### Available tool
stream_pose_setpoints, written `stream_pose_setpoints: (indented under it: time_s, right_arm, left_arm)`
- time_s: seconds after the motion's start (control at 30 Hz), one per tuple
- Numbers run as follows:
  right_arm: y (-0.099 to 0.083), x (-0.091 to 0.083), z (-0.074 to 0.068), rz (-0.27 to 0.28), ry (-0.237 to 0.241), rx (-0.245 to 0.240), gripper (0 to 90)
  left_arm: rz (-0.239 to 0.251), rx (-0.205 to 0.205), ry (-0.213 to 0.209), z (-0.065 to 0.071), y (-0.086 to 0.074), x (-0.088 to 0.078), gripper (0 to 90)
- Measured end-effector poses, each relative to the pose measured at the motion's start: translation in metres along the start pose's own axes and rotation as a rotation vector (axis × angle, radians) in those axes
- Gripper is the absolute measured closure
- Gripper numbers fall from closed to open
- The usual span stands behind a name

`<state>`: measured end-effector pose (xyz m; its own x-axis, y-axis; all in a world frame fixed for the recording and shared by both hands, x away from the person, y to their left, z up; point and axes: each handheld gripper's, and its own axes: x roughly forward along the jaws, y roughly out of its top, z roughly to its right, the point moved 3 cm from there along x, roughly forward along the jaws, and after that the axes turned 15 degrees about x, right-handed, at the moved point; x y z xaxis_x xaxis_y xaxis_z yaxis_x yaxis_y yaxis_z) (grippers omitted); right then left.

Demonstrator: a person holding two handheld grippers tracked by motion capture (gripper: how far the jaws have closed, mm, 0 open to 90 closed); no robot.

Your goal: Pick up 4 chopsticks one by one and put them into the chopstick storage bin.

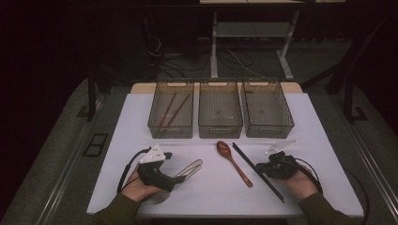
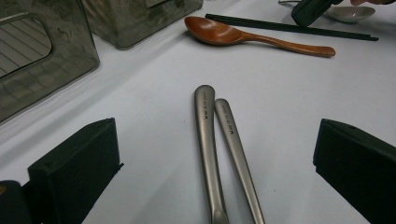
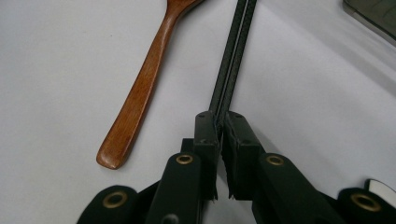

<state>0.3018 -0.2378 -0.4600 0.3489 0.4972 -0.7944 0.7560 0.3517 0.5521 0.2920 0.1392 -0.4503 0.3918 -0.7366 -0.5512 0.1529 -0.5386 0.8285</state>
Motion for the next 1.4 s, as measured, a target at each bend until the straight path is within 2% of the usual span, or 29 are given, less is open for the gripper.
stream_pose_setpoints:
  time_s: [0.33, 0.57, 0.93, 1.4]
  right_arm:
    - [0.0, 0.001, 0.003, -0.001, -0.021, 0.001, 82.9]
    - [0.005, 0.002, 0.004, 0.028, -0.025, 0.008, 80.4]
    - [0.006, 0.01, 0.001, 0.016, -0.053, 0.003, 82.8]
    - [0.006, 0.01, 0.002, 0.03, -0.069, 0.034, 84.2]
  left_arm:
    - [0.001, 0.0, -0.001, 0.0, 0.0, 0.0, 0.0]
    - [0.001, 0.009, -0.003, 0.0, 0.0, 0.001, 0.0]
    - [-0.001, 0.005, -0.003, 0.001, 0.0, 0.001, 0.0]
    - [-0.002, 0.019, -0.004, 0.001, 0.0, 0.0, 0.0]
